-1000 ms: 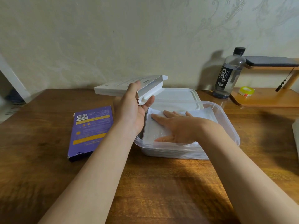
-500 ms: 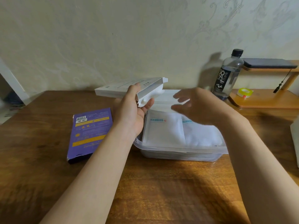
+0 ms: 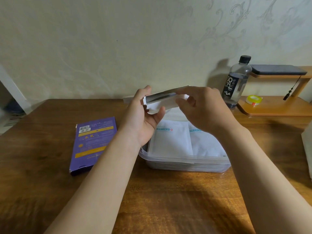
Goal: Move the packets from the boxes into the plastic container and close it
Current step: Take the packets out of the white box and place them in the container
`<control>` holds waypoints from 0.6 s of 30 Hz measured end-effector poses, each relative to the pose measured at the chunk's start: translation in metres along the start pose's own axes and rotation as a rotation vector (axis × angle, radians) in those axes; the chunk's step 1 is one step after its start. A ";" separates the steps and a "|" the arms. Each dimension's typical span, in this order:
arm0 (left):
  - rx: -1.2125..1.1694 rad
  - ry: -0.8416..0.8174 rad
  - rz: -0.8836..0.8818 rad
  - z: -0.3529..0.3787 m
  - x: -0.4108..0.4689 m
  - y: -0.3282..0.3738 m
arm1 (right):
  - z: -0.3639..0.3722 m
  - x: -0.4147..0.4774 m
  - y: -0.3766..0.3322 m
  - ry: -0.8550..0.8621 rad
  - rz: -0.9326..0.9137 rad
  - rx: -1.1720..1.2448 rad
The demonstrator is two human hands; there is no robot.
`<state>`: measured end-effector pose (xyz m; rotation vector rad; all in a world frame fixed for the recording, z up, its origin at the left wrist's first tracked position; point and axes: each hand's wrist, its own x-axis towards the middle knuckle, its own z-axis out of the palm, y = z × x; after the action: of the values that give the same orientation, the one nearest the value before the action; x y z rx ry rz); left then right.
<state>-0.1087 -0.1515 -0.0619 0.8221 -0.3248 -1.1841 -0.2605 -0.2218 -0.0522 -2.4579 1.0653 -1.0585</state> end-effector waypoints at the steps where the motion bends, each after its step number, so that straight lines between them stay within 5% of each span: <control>1: 0.007 -0.012 -0.003 0.000 -0.001 0.000 | 0.000 0.000 0.000 -0.019 0.000 -0.012; 11: 0.142 -0.099 -0.022 0.001 -0.003 0.001 | 0.000 -0.004 -0.004 -0.246 -0.001 -0.136; 18: 0.134 0.001 0.036 0.001 0.000 -0.005 | 0.001 0.000 0.000 -0.100 -0.044 -0.131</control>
<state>-0.1126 -0.1523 -0.0652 0.9296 -0.4203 -1.1374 -0.2599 -0.2220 -0.0536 -2.6178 1.0854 -0.8947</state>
